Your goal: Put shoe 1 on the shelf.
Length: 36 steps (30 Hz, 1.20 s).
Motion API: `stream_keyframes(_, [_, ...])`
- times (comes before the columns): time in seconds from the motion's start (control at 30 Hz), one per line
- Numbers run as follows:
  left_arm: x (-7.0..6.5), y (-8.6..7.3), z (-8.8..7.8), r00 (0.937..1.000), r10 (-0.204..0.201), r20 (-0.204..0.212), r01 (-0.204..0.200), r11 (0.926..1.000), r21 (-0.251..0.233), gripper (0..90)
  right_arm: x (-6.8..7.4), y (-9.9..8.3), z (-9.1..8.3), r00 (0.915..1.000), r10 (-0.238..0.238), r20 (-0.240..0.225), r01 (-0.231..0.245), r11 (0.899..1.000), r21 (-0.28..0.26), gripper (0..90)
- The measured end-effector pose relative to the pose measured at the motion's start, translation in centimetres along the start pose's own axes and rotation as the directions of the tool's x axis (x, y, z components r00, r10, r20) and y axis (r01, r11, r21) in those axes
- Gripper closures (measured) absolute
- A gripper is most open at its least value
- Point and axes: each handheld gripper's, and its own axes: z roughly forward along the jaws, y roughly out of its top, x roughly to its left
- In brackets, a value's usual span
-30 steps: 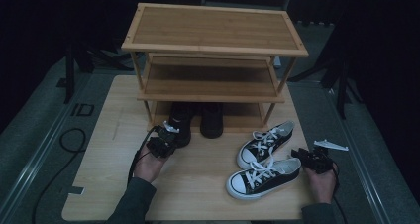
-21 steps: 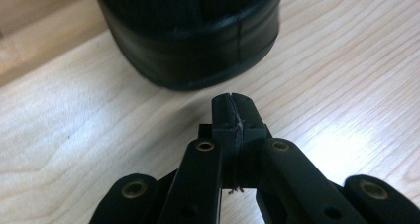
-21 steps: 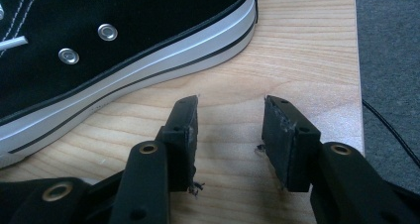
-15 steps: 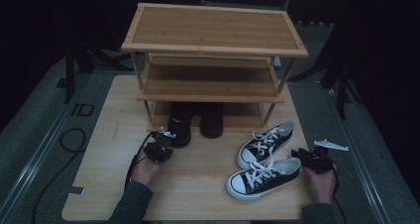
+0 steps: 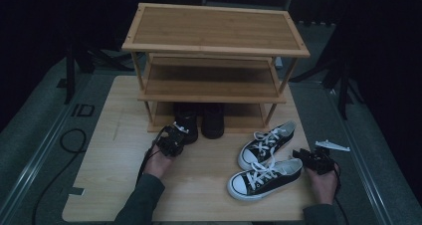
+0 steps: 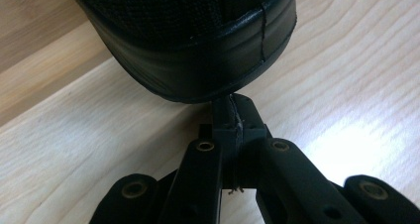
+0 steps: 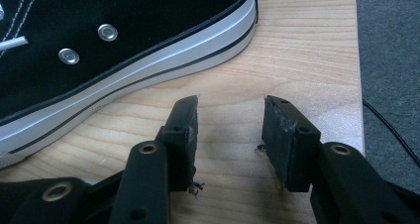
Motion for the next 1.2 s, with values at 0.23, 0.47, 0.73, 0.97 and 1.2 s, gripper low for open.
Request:
stream_keyframes(0.23, [0.2, 0.9, 0.6, 0.9998, -0.022, 0.0, 0.022, 0.9997, 0.005, 90.0, 0.0, 0.0, 0.0, 1.0, -0.001, -0.001, 0.001, 1.0, -0.001, 57.1])
stream_keyframes(0.47, [0.3, 1.7, 1.0, 0.9993, -0.036, 0.007, 0.036, 0.9993, 0.01, 90.0, 0.0, 0.0, 0.0, 1.0, -0.001, -0.001, 0.001, 1.0, -0.001, 57.1])
stream_keyframes(0.73, [0.5, 2.0, 1.4, 0.9987, -0.05, 0.013, 0.05, 0.9987, 0.008, 90.0, 0.0, 0.0, 0.0, 1.0, -0.001, -0.001, 0.001, 1.0, -0.001, 57.1])
stream_keyframes(0.97, [0.6, 1.6, 1.0, 0.9982, -0.058, 0.017, 0.058, 0.9982, -0.018, 89.8, 0.0, 0.0, 0.0, 1.0, -0.001, 0.0, 0.001, 1.0, 0.0, 57.1])
stream_keyframes(1.2, [0.8, 0.9, 0.3, 0.9983, -0.056, 0.02, 0.056, 0.9979, -0.033, 86.0, 0.0, 0.0, 0.1, 1.0, -0.004, 0.0, 0.004, 1.0, -0.001, 57.1])
